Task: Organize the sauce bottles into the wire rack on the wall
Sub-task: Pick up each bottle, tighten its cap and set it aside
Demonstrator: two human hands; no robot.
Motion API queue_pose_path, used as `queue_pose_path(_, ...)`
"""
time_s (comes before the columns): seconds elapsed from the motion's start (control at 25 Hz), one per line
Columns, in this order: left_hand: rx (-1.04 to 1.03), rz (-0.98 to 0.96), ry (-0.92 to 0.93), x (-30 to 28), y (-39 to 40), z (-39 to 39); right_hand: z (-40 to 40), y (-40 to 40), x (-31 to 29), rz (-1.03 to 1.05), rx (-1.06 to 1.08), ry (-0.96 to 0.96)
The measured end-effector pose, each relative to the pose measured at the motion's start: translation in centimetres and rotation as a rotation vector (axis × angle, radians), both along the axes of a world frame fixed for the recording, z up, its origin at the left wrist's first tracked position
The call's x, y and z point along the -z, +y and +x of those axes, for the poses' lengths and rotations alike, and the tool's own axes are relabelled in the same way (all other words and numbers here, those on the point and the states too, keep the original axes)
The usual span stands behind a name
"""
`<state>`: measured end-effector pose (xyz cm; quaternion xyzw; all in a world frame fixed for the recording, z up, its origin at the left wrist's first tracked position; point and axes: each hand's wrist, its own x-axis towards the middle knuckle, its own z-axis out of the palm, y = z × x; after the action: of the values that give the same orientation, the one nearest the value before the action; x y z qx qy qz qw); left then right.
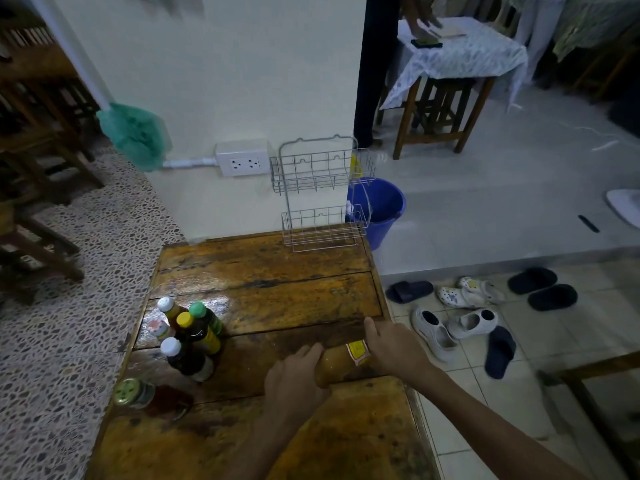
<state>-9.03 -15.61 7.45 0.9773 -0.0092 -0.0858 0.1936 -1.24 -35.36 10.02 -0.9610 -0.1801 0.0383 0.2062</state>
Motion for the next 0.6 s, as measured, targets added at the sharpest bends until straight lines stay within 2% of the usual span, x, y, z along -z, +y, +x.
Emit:
queue_pose_path(0.08,0.012,-0.137,0.035,0.0,0.3,0.8,-0.2,-0.2,-1.1,0.007,-0.057,-0.061)
queue_pose_path(0.2,0.053,-0.524,0.274,-1.6,1.6,2.4,0.7,-1.0,-2.6,0.117,-0.188,-0.347)
queue_pose_path(0.28,0.115,-0.625,0.371,-2.7,1.7,3.0,1.2,-1.3,-3.5,0.159,-0.294,-0.484)
queue_pose_path(0.4,0.065,-0.627,0.313,-3.0,1.0,3.4,2.5,-1.3,-4.2,0.174,-0.211,-0.363)
queue_pose_path(0.6,-0.008,-0.318,0.159,-2.0,0.2,4.2,3.6,-1.1,-2.2,0.093,-0.031,-0.255)
